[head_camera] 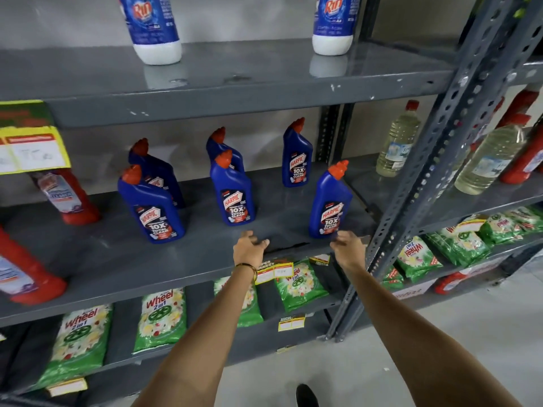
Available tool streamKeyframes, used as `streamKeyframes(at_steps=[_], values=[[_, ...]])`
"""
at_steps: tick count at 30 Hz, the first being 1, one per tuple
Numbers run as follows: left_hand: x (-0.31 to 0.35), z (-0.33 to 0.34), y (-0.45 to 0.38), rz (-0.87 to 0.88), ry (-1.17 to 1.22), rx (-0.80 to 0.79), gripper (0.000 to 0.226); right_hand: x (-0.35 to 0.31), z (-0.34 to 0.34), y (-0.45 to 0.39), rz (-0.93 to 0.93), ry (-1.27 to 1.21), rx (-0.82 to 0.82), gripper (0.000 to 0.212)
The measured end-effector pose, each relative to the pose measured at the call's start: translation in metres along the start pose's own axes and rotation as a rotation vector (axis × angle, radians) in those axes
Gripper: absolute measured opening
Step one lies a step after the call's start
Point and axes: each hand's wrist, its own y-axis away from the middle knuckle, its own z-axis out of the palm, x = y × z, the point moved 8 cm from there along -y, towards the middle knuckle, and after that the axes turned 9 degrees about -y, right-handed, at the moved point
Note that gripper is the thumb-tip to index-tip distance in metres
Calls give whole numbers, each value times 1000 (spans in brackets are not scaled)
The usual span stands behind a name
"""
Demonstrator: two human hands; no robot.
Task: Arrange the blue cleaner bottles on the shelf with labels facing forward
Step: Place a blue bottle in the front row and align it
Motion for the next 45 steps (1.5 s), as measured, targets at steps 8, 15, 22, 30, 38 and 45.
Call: streamKeyframes(at_steps=[8,15,22,30,38,45], values=[[-27,-54,-13,-28,45,19,59,-34,77,41,-46,19,-190,38],[-32,-68,-42,-40,43,19,54,-59,143,25,-46,22,-363,44],[-32,-66,-75,-66,16,18,53,-77,182,-4,-32,38,-469,62],[-23,-60,-101,-2,6,-26,47,-92,200,-21,-87,-1,-542,59],[-25,-65,-93,-15,40,8,42,-86,203,-20,-88,-48,-523,48],[-32,-71,-65,1,26,16,36,-80,190,7,-105,-51,-528,48]])
